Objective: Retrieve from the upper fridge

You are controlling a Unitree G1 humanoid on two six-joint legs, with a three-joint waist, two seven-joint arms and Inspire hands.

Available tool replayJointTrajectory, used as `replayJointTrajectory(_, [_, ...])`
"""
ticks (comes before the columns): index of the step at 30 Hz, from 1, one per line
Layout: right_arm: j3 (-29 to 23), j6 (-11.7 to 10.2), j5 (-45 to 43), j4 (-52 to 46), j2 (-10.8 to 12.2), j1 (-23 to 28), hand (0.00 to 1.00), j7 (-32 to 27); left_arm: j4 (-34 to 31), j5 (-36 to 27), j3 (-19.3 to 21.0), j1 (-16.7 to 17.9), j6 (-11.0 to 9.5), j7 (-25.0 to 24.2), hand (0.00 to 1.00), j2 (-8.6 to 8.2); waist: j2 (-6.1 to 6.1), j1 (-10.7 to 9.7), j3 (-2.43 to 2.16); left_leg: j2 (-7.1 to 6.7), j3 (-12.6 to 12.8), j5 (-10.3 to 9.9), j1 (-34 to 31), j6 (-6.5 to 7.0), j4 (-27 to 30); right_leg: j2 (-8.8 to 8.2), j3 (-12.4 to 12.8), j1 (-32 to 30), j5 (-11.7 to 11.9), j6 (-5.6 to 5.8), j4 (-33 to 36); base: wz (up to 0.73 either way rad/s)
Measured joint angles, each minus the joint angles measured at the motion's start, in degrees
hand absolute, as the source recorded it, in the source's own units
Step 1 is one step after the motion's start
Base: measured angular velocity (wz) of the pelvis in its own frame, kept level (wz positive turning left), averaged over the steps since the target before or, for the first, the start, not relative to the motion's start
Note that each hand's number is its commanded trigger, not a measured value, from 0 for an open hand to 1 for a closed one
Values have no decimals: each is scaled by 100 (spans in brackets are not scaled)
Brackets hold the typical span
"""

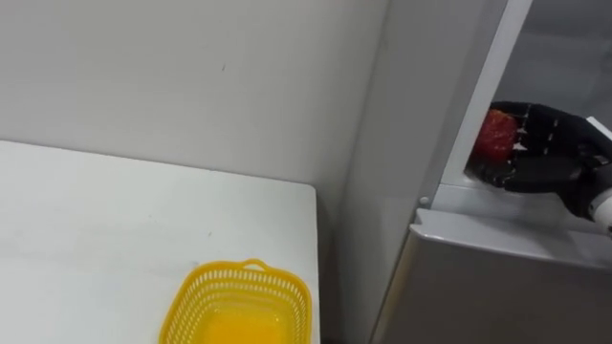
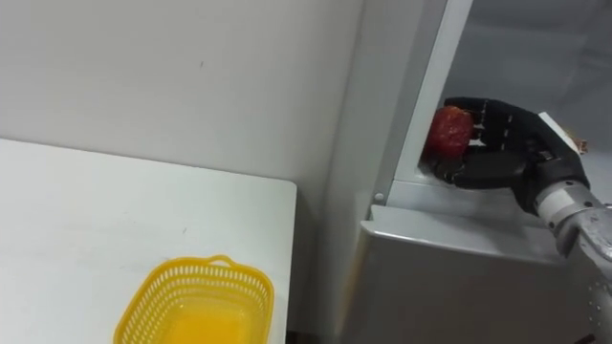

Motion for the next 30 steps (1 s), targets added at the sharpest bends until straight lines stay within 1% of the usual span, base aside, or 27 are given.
replayJointTrajectory(1, [5, 1, 0, 0, 0, 0, 100, 1, 0, 0, 0, 4, 0, 15, 0, 0, 9, 1, -5, 0, 0, 0, 7, 0, -1, 0, 0, 6, 0, 0, 0, 0])
replayJointTrajectory(2, [16, 7, -17, -10, 2, 1, 100, 11, 0, 3, 2, 10, 0, 38, 0, 0, 33, 7, -19, 0, 9, 0, 20, 0, -6, 0, 17, 15, 0, 0, 1, -5])
replayJointTrajectory(3, [63, 8, -83, -82, 4, 1, 100, -15, -1, 2, 0, 30, -2, 87, 0, -6, 64, 11, -24, 0, 28, 1, 32, 0, -17, 2, 50, 20, 0, 0, 1, -6])
replayJointTrajectory(5, [124, 19, -258, -274, 4, 6, 100, -82, -2, -1, 1, 51, -5, 142, 0, -4, 107, -4, -9, 0, 48, 2, 35, 0, -25, 4, 79, 19, 0, 0, 4, -7])
replayJointTrajectory(7, [131, 40, -311, -517, 6, 65, 100, -160, -3, -26, 2, 45, -12, 153, 0, -1, 124, -25, 3, 0, 51, 3, 33, 0, -55, 4, 85, 32, 1, -2, 4, -2])
replayJointTrajectory(8, [130, 61, -302, -706, 7, 165, 100, -233, -3, -23, -2, 45, -19, 181, 0, -2, 144, -25, 14, 0, 51, 3, 36, 0, -55, 4, 86, 39, 2, -3, 5, 0])
replayJointTrajectory(10, [131, 68, -304, -941, 9, 309, 100, -354, 5, -14, -5, 39, -35, 258, 0, -3, 155, -26, 18, 4, 53, 4, 38, -3, -57, 7, 88, 40, 2, -3, 4, 0])
replayJointTrajectory(13, [127, 79, -379, -1199, 130, 474, 100, -628, 31, 2, -107, 24, -36, 321, 0, -6, 150, -15, 25, 16, 89, 5, 79, -5, -65, 18, 128, 56, 2, -4, 8, -6])
replayJointTrajectory(14, [126, 81, -466, -1330, 198, 548, 100, -790, 31, -4, -160, 26, -37, 350, 0, -14, 154, -23, 36, 16, 96, 4, 106, -6, -74, 19, 137, 80, 2, -4, 8, -4])
replayJointTrajectory(16, [121, 84, -553, -1611, 216, 738, 100, -995, 31, -9, -221, 14, -62, 364, 0, -17, 156, -20, 38, 13, 98, 2, 117, -5, -88, 17, 148, 82, 2, -4, 9, -2])
replayJointTrajectory(17, [95, 82, -657, -1844, 272, 891, 100, -1130, 31, -8, -216, 15, -81, 375, 0, -26, 170, -13, 47, 13, 115, 2, 120, -5, -91, 18, 165, 74, 2, -4, 8, -6])
replayJointTrajectory(18, [29, 82, -744, -2116, 391, 1083, 100, -1285, 33, -8, -219, 26, -98, 413, 0, -43, 187, -18, 53, 13, 123, 2, 126, -5, -94, 20, 172, 75, 2, -4, 3, -6])
replayJointTrajectory(19, [-24, 78, -753, -2268, 458, 1207, 100, -1366, 29, -9, -222, 29, -109, 440, 0, -55, 192, -22, 54, 13, 123, 2, 120, -5, -90, 19, 165, 75, 3, -5, -1, 0])
replayJointTrajectory(20, [-140, 63, -866, -2606, 630, 1469, 100, -1532, 28, -15, -230, 33, -129, 493, 0, -78, 206, -27, 53, 16, 132, 2, 110, -5, -87, 19, 166, 56, 3, -5, 2, -5])
replayJointTrajectory(21, [-229, 32, -995, -2936, 859, 1691, 100, -1702, 28, -27, -252, 32, -134, 515, 0, -98, 227, -30, 44, 24, 169, 2, 107, -5, -78, 21, 174, 12, 6, -9, 10, -8])
replayJointTrajectory(22, [-259, -4, -1047, -3077, 968, 1788, 100, -1776, 29, -27, -252, 30, -143, 526, 0, -113, 242, -34, 50, 25, 183, 3, 102, -5, -65, 23, 180, 3, 9, -15, 9, -12])
replayJointTrajectory(23, [-327, -53, -1216, -3396, 1179, 2017, 100, -1909, 34, -22, -251, 28, -187, 563, 0, -151, 291, -43, 38, 25, 201, 3, 81, -5, -65, 22, 173, -20, 12, -18, 9, -7])
replayJointTrajectory(24, [-339, -64, -1499, -3753, 1330, 2251, 100, -2042, 34, -25, -252, 45, -259, 641, 0, -205, 350, -71, -2, 20, 204, 1, 47, -2, -73, 18, 179, -56, 13, -17, 13, -3])
replayJointTrajectory(25, [-339, -64, -1628, -3923, 1391, 2358, 100, -2096, 34, -19, -251, 52, -277, 674, 0, -234, 374, -121, -17, 19, 204, -1, 29, 1, -77, 15, 175, -74, 13, -17, 13, 0])
replayJointTrajectory(27, [-297, -76, -2027, -4518, 1593, 2724, 100, -2220, 17, -15, -253, 56, -351, 748, 0, -337, 522, -165, -4, 15, 207, -2, 23, 4, -73, 8, 164, -76, 15, -16, 16, 0])
replayJointTrajectory(29, [-196, -100, -2506, -4835, 1631, 2967, 100, -2367, -12, -18, -253, 56, -424, 760, 0, -387, 616, -175, -5, 17, 214, -1, 27, 3, -91, 8, 166, -78, 15, -16, 17, 0])
replayJointTrajectory(30, [-136, -126, -2768, -4988, 1691, 3085, 100, -2473, -9, -26, -248, 47, -500, 766, 0, -394, 647, -197, -13, 21, 220, 2, 36, -1, -99, 14, 186, -90, 14, -16, 21, -4])
